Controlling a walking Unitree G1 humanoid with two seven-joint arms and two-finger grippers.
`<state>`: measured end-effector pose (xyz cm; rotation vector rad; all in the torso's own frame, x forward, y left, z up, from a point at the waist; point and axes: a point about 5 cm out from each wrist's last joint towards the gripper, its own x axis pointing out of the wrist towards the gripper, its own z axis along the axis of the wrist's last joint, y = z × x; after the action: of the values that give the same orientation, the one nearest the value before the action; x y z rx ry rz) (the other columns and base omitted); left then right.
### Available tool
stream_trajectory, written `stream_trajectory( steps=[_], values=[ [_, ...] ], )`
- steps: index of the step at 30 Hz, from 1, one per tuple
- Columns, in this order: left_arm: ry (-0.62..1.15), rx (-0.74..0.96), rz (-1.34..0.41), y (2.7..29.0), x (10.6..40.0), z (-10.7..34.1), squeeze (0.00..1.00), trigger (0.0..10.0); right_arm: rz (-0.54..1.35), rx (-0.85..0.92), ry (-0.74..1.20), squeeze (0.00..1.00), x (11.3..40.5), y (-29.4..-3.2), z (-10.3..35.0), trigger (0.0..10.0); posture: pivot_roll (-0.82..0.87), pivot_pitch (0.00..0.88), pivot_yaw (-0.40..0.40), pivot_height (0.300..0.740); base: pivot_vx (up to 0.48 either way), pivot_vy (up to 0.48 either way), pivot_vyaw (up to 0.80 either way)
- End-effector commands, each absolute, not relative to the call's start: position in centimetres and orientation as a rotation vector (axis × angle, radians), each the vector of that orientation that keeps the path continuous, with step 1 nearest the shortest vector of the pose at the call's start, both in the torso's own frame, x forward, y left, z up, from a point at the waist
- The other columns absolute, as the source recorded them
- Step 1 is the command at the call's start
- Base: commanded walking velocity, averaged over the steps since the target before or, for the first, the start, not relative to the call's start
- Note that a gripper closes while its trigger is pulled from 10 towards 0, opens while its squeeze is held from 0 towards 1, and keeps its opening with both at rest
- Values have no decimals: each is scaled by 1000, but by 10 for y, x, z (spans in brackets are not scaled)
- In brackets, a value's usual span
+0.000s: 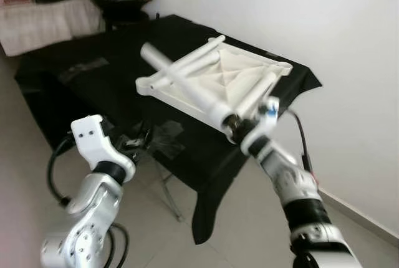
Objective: Building children table
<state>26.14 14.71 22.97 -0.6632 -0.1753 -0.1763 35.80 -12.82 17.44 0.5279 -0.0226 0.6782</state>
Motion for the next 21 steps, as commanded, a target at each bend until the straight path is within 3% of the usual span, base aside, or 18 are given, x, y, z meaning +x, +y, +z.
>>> stream_trajectory(
  steps=[1, 6, 13, 21],
  values=[
    [-146, -928, -207, 135, 260, 222, 0, 10000, 777, 588, -45, 0, 348, -126, 180, 0, 44, 60, -89, 740, 0, 0, 0],
    [-161, -1094, -254, 134, 266, 225, 0, 10000, 848, 642, -11, 0, 337, -121, 172, 0, 47, 58, -83, 740, 0, 0, 0],
    [-144, -1104, -278, 132, 272, 221, 0, 10000, 928, 712, -11, 0, 326, -118, 176, 0, 45, 56, -77, 740, 0, 0, 0],
    [-145, -1233, -306, 138, 282, 223, 0, 10000, 1034, 799, -6, 0, 309, -115, 182, 0, 43, 46, -67, 740, 0, 0, 0]
  ],
)
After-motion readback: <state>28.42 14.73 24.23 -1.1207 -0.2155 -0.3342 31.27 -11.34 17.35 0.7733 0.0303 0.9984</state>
